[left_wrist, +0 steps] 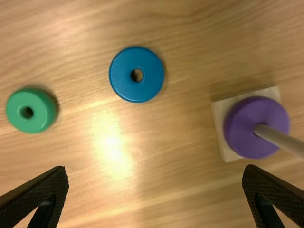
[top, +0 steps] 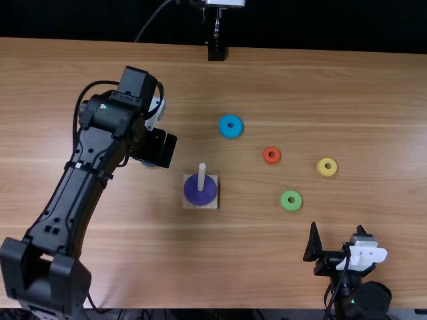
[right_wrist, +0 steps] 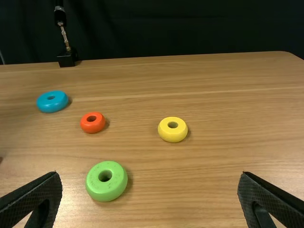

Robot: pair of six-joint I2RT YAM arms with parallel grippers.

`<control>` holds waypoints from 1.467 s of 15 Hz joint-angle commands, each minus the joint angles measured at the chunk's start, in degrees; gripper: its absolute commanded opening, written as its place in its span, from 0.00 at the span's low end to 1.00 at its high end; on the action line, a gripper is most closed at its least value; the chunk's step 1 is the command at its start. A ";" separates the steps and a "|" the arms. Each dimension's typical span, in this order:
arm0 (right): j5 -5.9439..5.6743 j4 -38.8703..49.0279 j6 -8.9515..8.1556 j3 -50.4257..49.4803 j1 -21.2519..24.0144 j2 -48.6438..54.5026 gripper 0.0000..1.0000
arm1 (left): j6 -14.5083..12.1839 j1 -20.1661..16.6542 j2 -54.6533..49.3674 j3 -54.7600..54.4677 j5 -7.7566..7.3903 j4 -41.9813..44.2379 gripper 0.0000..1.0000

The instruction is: Build the Hanoi tower: stack the rings onto the peg from bottom to top in this color order: purple, dark blue, light blue, dark green, light green, yellow, orange.

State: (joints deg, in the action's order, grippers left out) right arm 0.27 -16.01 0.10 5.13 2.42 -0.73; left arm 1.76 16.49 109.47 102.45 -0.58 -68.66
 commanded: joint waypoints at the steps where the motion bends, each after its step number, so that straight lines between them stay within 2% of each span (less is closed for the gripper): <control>1: 0.15 -2.40 0.11 -4.33 0.92 0.73 1.00 | -2.92 -0.06 3.38 -1.64 0.16 0.00 1.00; 3: 0.15 -2.40 0.11 -4.33 0.92 0.73 1.00 | -4.29 -0.06 7.34 -1.73 0.47 3.06 1.00; 7: 0.15 -2.40 0.11 -4.33 0.92 0.73 1.00 | -4.40 -0.32 11.99 -1.64 0.90 7.39 1.00; 9: 0.15 -2.40 0.11 -4.33 0.92 0.73 1.00 | -4.29 -0.32 13.84 -1.56 3.64 8.65 1.00; 10: 0.15 -2.30 0.11 -4.33 0.92 0.73 1.00 | -4.19 -0.32 14.63 -1.56 4.48 8.76 1.00; 17: 0.15 -2.30 0.11 -4.33 0.92 0.73 1.00 | -3.87 -0.67 18.94 -0.76 4.17 9.07 1.00; 22: 0.15 -2.30 0.11 -4.33 0.92 0.73 1.00 | -4.08 -0.76 20.34 -0.85 3.95 17.41 1.00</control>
State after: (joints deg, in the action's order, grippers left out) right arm 0.25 -16.03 0.12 5.13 2.42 -0.73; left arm -1.67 16.40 128.01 101.23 3.44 -51.37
